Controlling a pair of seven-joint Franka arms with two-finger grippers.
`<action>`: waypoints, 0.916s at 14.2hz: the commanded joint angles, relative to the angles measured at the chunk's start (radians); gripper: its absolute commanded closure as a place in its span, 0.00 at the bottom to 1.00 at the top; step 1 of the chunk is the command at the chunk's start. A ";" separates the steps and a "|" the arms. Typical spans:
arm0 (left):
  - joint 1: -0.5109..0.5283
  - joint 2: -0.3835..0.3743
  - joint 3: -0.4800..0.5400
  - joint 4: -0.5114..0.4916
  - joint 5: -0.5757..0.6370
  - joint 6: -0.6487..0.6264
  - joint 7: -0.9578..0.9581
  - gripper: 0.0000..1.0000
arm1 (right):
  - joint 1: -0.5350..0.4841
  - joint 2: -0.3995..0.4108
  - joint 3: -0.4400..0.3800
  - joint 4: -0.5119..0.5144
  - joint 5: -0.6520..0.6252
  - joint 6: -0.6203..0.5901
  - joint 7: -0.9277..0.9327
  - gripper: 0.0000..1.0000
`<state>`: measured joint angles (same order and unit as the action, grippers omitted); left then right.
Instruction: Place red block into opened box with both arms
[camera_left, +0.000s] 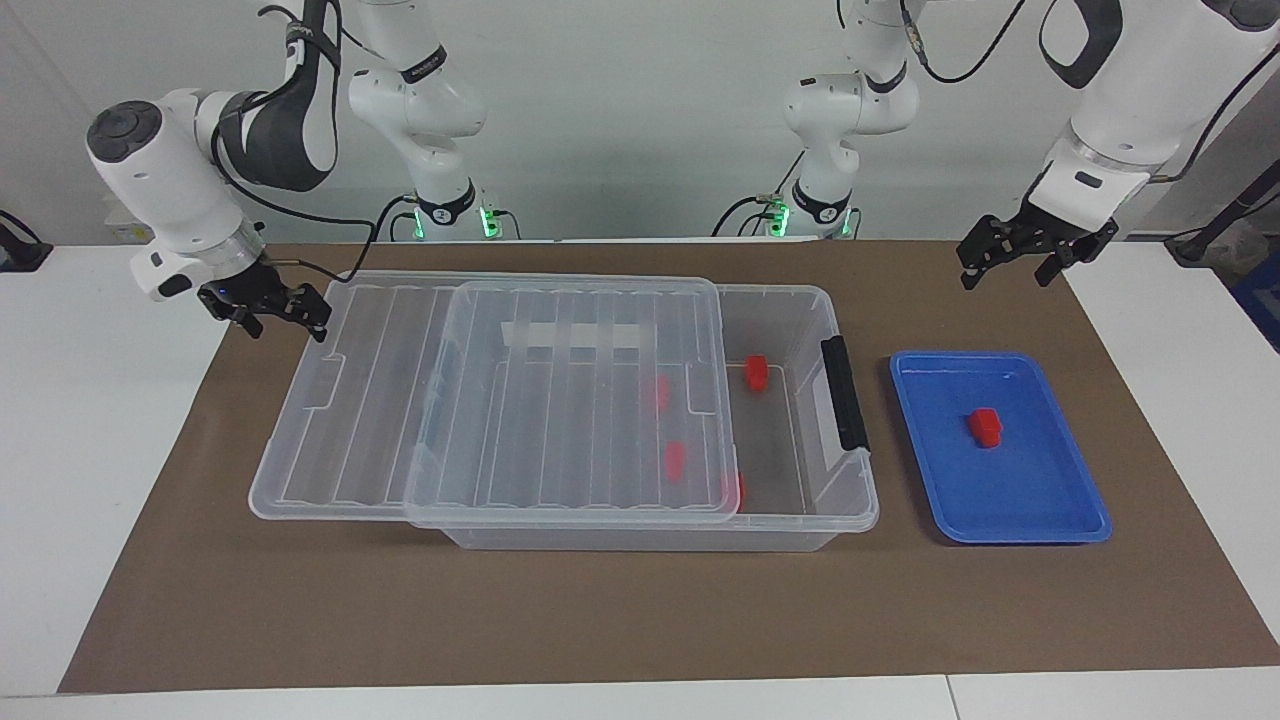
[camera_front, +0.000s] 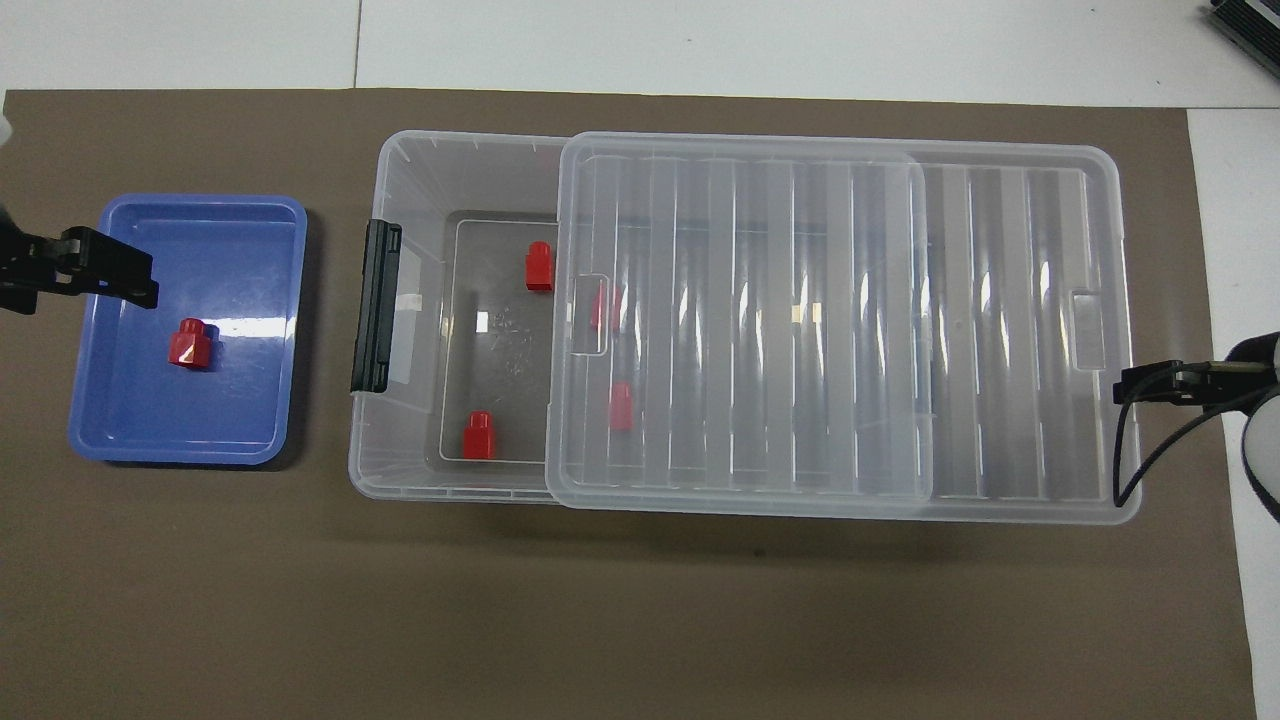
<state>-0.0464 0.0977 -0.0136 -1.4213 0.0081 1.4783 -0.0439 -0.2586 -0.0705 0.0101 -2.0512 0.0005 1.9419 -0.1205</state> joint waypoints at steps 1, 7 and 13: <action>0.000 -0.033 0.006 -0.042 -0.013 0.008 -0.013 0.00 | -0.027 0.000 0.005 0.008 -0.017 -0.011 -0.028 0.00; 0.003 -0.047 0.006 -0.065 -0.011 0.007 -0.017 0.00 | -0.076 0.003 0.005 0.008 -0.051 0.012 -0.128 0.00; 0.060 -0.122 0.007 -0.264 -0.011 0.248 0.002 0.00 | -0.059 0.014 0.007 0.083 -0.051 -0.062 -0.124 0.00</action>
<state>-0.0277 0.0663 -0.0067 -1.5071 0.0078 1.5836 -0.0522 -0.3193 -0.0686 0.0100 -2.0315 -0.0362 1.9364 -0.2318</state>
